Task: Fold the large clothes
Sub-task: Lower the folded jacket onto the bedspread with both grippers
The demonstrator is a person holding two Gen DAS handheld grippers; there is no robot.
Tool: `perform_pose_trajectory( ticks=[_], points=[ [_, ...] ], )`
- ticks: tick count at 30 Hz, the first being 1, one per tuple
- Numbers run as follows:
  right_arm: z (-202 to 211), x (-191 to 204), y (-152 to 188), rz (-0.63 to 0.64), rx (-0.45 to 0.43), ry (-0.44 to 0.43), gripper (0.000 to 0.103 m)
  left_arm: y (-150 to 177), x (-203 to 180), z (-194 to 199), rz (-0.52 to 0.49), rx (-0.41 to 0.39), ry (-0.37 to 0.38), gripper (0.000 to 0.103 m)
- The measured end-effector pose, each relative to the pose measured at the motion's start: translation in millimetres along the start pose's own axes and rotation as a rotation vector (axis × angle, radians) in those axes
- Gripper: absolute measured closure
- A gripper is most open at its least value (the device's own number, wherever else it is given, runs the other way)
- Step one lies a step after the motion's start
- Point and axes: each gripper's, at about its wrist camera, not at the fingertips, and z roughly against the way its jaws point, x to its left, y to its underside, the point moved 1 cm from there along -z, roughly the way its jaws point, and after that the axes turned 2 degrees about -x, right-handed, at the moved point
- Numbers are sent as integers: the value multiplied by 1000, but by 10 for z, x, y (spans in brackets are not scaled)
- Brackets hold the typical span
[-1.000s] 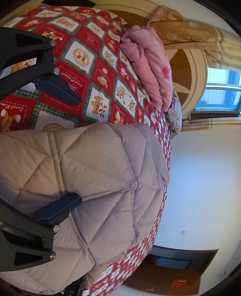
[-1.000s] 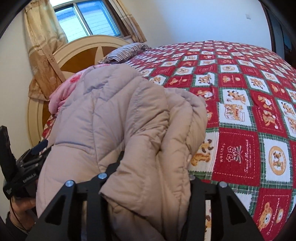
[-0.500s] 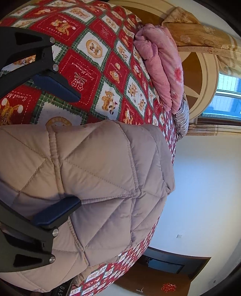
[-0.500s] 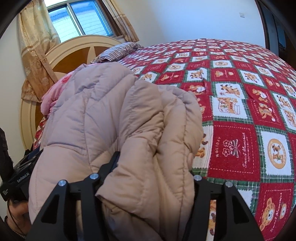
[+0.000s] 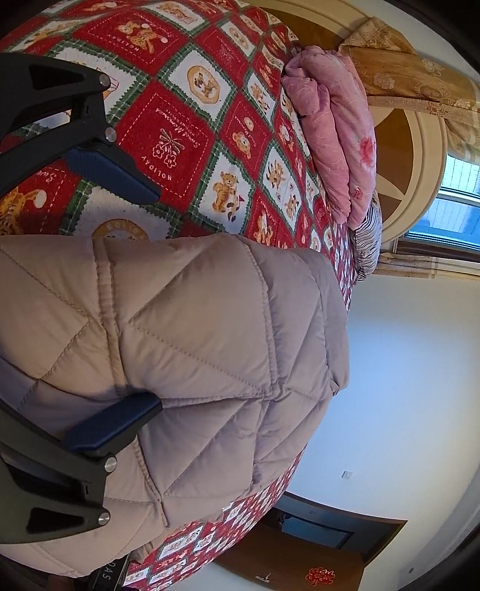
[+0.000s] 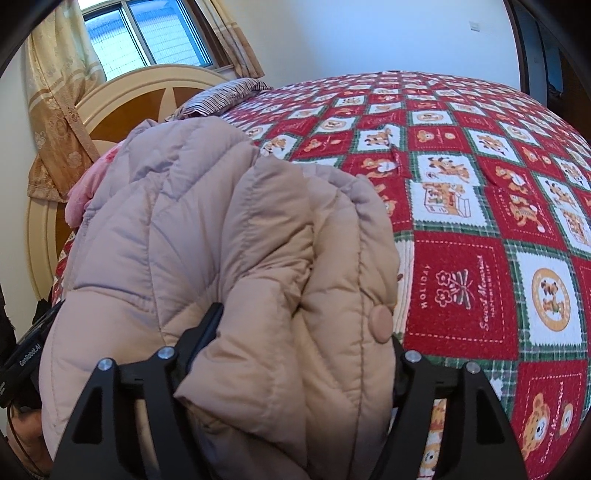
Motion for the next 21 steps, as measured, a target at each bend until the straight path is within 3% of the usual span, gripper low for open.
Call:
perform_pose_trajectory(
  ticks=[6,21],
  points=[
    [-34,-23,-5,-6,11,17,24,2,7,-32,6,3,6,1],
    [-60,34,-9,24,11,79,21,1,-18,-46,2,6,-21,1]
  ],
)
